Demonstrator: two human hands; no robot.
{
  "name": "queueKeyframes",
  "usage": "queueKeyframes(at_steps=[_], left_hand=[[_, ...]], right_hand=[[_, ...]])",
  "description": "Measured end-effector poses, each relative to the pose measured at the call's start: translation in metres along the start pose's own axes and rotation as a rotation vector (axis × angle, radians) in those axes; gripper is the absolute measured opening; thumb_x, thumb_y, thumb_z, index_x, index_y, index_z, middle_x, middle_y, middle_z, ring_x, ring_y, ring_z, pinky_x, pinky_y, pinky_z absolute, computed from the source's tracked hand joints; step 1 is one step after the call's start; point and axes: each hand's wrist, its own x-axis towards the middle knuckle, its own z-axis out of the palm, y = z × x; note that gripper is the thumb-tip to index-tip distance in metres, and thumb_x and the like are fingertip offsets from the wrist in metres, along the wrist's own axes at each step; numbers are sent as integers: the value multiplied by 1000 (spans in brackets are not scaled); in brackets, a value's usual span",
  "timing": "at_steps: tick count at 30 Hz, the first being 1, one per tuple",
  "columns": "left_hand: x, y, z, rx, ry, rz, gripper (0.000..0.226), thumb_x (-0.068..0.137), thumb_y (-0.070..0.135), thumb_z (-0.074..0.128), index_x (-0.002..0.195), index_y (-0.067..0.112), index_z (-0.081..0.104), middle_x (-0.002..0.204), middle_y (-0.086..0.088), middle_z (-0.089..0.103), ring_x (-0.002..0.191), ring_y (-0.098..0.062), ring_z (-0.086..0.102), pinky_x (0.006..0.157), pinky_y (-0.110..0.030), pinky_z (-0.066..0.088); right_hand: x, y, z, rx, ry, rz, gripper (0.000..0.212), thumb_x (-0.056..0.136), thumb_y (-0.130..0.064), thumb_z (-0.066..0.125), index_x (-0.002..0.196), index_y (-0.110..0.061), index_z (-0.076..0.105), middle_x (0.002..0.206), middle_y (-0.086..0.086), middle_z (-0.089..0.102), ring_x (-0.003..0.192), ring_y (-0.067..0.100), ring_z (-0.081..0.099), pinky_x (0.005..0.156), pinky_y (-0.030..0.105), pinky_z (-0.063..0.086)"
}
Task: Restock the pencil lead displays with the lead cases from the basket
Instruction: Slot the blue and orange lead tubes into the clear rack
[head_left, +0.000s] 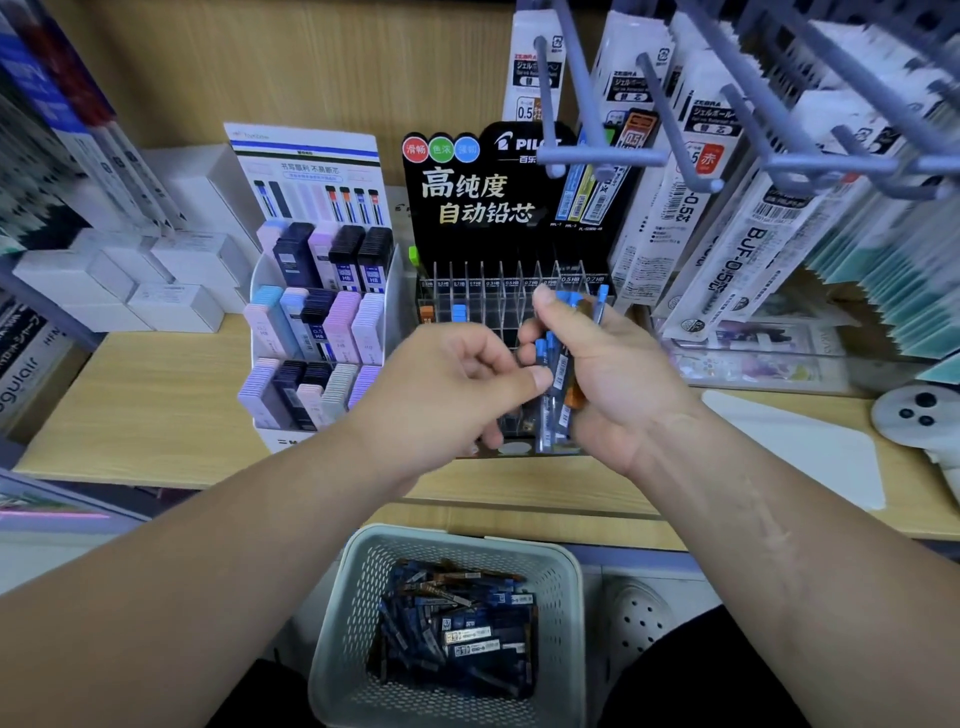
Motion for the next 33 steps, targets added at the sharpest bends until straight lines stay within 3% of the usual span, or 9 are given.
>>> queueKeyframes(at_steps=[3,6,14,16,19,21,24,28,33], left_hand=[[0,-2,6,-114,26,-41,21,83,22,79,76,9,64,60,-7,63,52,-18,61,51,-30,51],[1,-2,10,-188,56,-70,16,85,15,77,76,8,66,62,-7,66,53,-17,63,57,-32,56],[4,-9,16,-186,81,-64,11,87,2,71,78,7,69,58,-2,65,51,-13,60,52,-29,53],[3,-8,16,-209,55,-58,9,87,1,71,89,10,70,60,3,66,53,-14,59,53,-29,53],[3,-5,13,-174,-36,-14,26,90,0,67,112,14,67,67,1,65,57,-17,55,56,-31,52],[3,-3,8,-149,-85,12,34,93,-1,61,118,21,64,73,-4,61,60,-18,53,58,-32,50],[5,0,-6,-104,-97,35,35,94,-2,56,117,23,65,72,0,58,61,-16,54,60,-32,49],[10,0,-35,-2,-2,125,33,92,-6,59,111,20,65,74,-1,59,63,-11,57,58,-22,48],[13,-16,-55,72,120,190,25,85,-4,71,94,19,73,78,-6,63,70,-19,59,70,-26,53]], right_hand=[[2,4,1,26,33,-18,7,97,-19,66,91,-17,64,71,1,65,59,13,60,60,30,52],[3,7,2,54,72,-30,5,99,-16,63,94,-17,63,73,2,64,59,12,60,58,28,52],[7,11,-1,13,133,-1,6,98,-22,66,96,-17,63,72,0,67,62,13,63,62,33,56],[8,10,-3,-6,154,5,6,98,-21,66,95,-16,64,71,0,66,59,14,62,59,33,55],[10,6,-6,-36,194,22,6,99,-20,65,93,-17,64,70,-1,64,58,16,60,55,32,54],[11,3,-7,-28,193,23,5,98,-19,66,95,-16,64,68,0,62,57,15,56,56,30,52],[11,3,-7,5,173,26,6,98,-15,66,93,-15,62,66,1,61,56,14,53,54,27,45],[10,2,-8,15,147,40,9,98,-13,66,90,-15,62,66,2,60,55,13,52,51,25,43],[8,4,-5,-5,124,48,6,97,-13,66,92,-13,64,63,1,61,52,12,53,49,24,44]])
